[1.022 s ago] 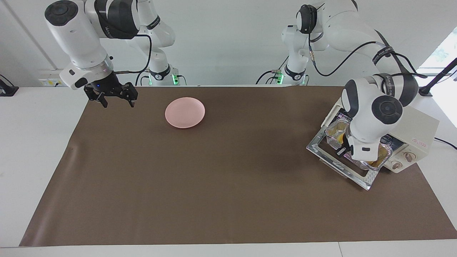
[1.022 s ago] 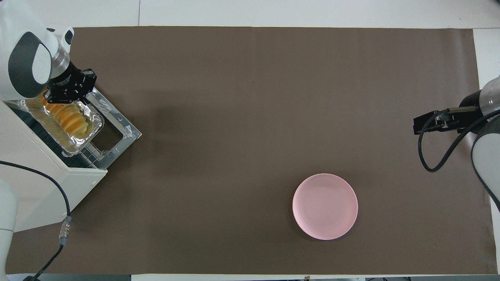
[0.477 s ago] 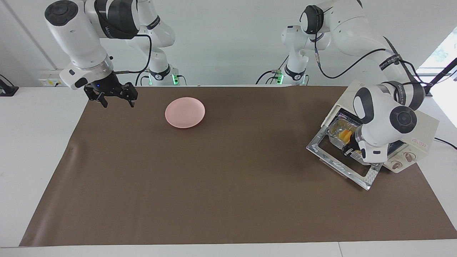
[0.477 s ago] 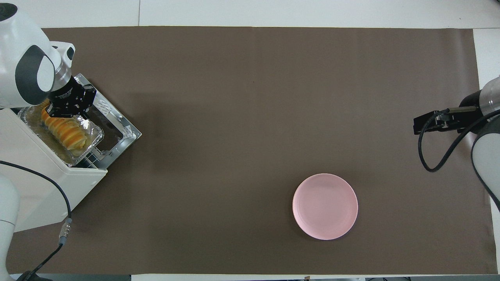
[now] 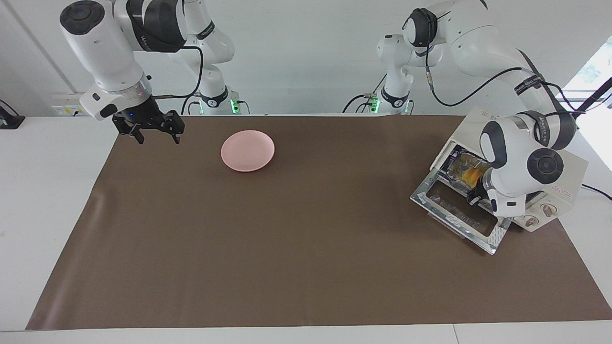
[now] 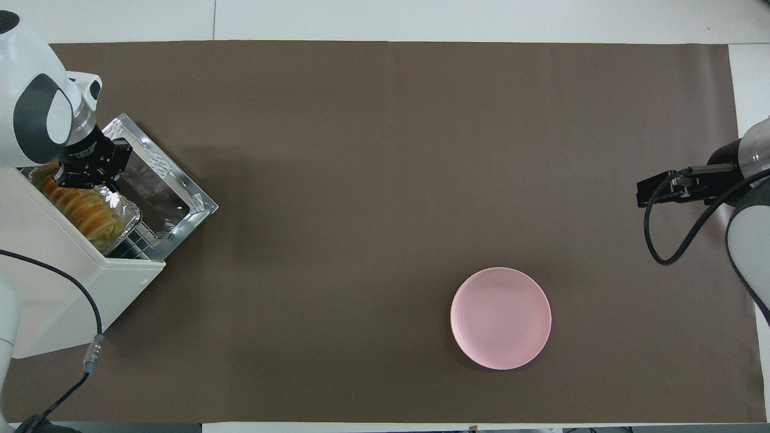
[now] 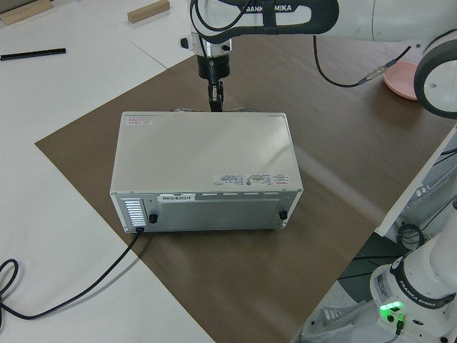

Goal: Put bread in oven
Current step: 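Lower the foil tray into the oven and open the left gripper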

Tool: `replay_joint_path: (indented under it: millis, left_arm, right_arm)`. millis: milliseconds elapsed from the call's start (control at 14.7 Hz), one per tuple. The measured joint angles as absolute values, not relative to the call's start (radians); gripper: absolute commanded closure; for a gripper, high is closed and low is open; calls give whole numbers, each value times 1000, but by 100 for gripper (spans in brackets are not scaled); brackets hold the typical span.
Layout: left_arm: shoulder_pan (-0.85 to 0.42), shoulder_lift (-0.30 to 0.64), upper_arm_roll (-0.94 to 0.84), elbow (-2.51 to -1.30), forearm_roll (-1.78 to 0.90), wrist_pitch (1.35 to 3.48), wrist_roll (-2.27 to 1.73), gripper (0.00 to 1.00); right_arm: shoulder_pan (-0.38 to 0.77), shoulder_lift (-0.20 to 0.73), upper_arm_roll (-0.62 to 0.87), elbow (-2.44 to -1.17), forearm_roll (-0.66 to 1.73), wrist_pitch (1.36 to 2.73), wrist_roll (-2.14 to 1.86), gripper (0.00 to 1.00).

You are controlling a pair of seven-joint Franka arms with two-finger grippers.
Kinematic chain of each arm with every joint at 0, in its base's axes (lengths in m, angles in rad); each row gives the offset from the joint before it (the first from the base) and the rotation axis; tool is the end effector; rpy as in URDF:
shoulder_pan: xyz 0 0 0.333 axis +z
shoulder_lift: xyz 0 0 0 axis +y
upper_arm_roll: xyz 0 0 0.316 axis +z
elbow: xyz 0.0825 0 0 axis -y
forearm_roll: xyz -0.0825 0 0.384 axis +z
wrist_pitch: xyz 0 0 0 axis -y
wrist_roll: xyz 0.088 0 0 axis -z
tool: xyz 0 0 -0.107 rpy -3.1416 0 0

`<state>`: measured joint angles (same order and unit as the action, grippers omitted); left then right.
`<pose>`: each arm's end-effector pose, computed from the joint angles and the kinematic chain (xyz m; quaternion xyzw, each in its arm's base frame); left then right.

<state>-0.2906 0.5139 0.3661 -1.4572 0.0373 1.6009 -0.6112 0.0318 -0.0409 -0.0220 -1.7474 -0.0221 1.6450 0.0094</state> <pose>0.6550 0.0160 0.3813 -0.9261 -0.3203 0.1324 0.1493 0.5424 0.0029 0.5697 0.9995 0.0014 -0.0306 0.0108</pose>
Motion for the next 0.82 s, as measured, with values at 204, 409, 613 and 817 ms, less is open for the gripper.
replay_joint_path:
  millis: [204,409,613,817]
  left_arm:
    - [-287,514,366,-1467,54,1595,-606,100]
    - [-286,513,366,-1469,56,1593,-603,100]
    - [-285,512,366,-1471,57,1593,-600,100]
    - [-285,512,366,-1471,57,1593,-597,65]
  right_arm:
    - [32,-41,-22,-1747,-22,1645,9,0]
    - [32,-41,-22,-1747,-22,1645,9,0]
    - [32,-41,-22,-1747,-22,1645,9,0]
    - [32,-41,-22,-1747,-22,1645,9,0]
